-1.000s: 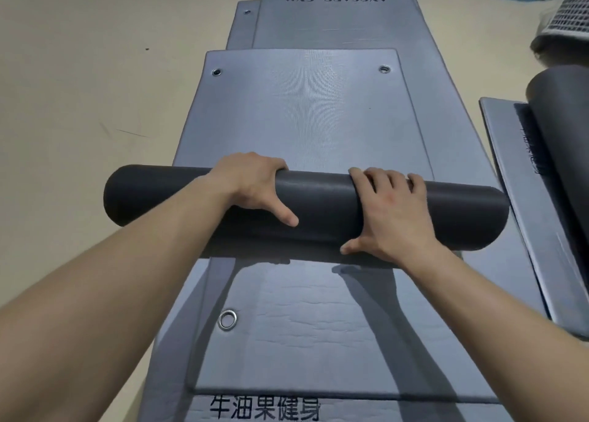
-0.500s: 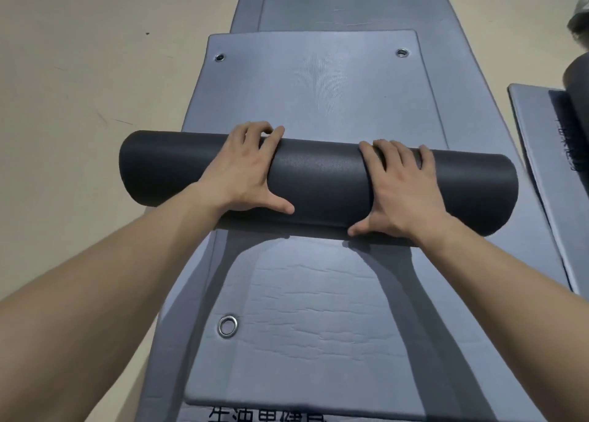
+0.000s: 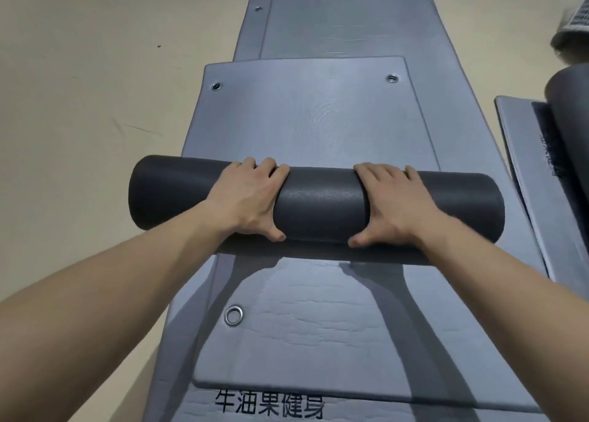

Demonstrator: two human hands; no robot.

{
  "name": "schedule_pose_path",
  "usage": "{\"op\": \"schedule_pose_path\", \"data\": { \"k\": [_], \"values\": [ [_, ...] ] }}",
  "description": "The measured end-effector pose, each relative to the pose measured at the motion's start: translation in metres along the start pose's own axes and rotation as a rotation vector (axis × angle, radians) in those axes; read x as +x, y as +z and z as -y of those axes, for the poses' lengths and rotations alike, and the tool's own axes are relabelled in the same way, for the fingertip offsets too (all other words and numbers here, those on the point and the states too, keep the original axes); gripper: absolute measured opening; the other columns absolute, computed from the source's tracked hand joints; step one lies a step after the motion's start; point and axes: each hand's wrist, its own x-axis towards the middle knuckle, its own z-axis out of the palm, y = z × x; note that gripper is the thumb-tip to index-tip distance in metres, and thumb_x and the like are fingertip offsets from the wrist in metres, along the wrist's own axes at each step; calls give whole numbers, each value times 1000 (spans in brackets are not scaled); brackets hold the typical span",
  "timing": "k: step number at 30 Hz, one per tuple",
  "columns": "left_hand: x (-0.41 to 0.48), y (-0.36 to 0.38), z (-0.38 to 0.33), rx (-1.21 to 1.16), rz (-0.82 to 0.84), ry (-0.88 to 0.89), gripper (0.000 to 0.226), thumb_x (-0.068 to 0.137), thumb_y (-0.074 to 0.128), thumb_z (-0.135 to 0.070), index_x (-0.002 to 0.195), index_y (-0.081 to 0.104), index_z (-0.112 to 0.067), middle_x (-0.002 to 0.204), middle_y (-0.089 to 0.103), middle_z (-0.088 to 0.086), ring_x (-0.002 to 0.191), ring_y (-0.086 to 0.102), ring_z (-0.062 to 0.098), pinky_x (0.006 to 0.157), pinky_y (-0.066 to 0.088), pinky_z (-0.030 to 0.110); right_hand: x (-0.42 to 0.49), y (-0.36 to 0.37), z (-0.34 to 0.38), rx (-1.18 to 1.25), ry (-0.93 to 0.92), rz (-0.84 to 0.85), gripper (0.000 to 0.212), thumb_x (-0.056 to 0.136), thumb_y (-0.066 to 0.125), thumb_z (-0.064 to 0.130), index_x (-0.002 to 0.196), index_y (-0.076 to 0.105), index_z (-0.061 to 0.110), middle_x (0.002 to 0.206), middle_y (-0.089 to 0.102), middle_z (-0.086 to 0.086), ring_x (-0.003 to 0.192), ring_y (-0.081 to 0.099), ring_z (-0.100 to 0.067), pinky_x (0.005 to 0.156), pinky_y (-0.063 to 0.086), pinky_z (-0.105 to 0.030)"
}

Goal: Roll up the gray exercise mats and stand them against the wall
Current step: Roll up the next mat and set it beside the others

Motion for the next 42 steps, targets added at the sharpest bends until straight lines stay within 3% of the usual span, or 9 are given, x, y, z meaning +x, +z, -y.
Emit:
{"op": "schedule_pose_path", "data": {
  "k": [4,11,17,21,28,33,35,39,42],
  "values": [
    [-9,0,-2,-23,59,49,116,54,64,-92,145,37,-26,132,55,-1,104,57,24,74,42,35,-38,37,21,-91,54,-163,147,41,84,78,159,19,20,159,32,-9,145,32,-38,115,24,-68],
    [-6,10,-13,-52,-31,-22,140,54,68,-91,161,5,-27,166,25,7,148,29,38,122,24,56,26,-36,-5,108,-4,187,125,42,80,82,148,35,35,135,57,7,115,59,-24,93,49,-43],
    [23,4,6,-153,-69,-10,118,57,72,-82,153,25,-33,151,47,-4,129,53,27,110,40,48,27,-22,0,-11,13,-8,135,47,77,86,158,20,34,156,42,4,139,43,-27,115,31,-58],
    [26,-3,8,-186,-36,-30,112,59,73,-79,153,31,-35,144,55,-5,121,58,25,105,44,45,29,-31,4,-51,-15,-52,112,52,76,84,145,40,33,128,60,3,109,61,-26,89,51,-42],
    [10,-28,10,-413,376,52,97,56,89,-66,139,45,-43,112,62,-15,104,59,18,91,49,34,-8,-54,10,167,-26,300,98,48,84,78,132,55,36,115,68,10,104,63,-21,88,53,-38],
    [24,-33,14,-551,465,23,97,54,93,-61,139,50,-43,122,63,-15,116,59,18,100,47,36,-43,-8,44,-37,67,-190,130,45,71,91,151,33,26,141,52,-5,126,52,-32,108,36,-52],
    [23,-35,18,-529,394,-6,106,54,88,-72,146,46,-42,135,60,-11,125,57,23,104,46,41,-38,1,46,-62,66,-226,132,42,64,96,149,35,25,139,53,-6,125,52,-32,110,32,-55],
    [-9,-12,8,-224,-247,-59,88,78,53,-81,145,49,-25,140,53,9,123,55,36,97,48,49,8,-23,21,68,18,-95,129,41,56,101,149,38,32,140,53,0,129,49,-27,109,34,-48],
    [-15,20,4,-148,-228,1,112,72,45,-89,160,29,-21,159,36,14,146,34,38,122,28,51,26,-22,9,83,-1,-214,122,44,48,102,143,50,30,139,54,-2,130,47,-28,115,30,-49]
  ]
}}
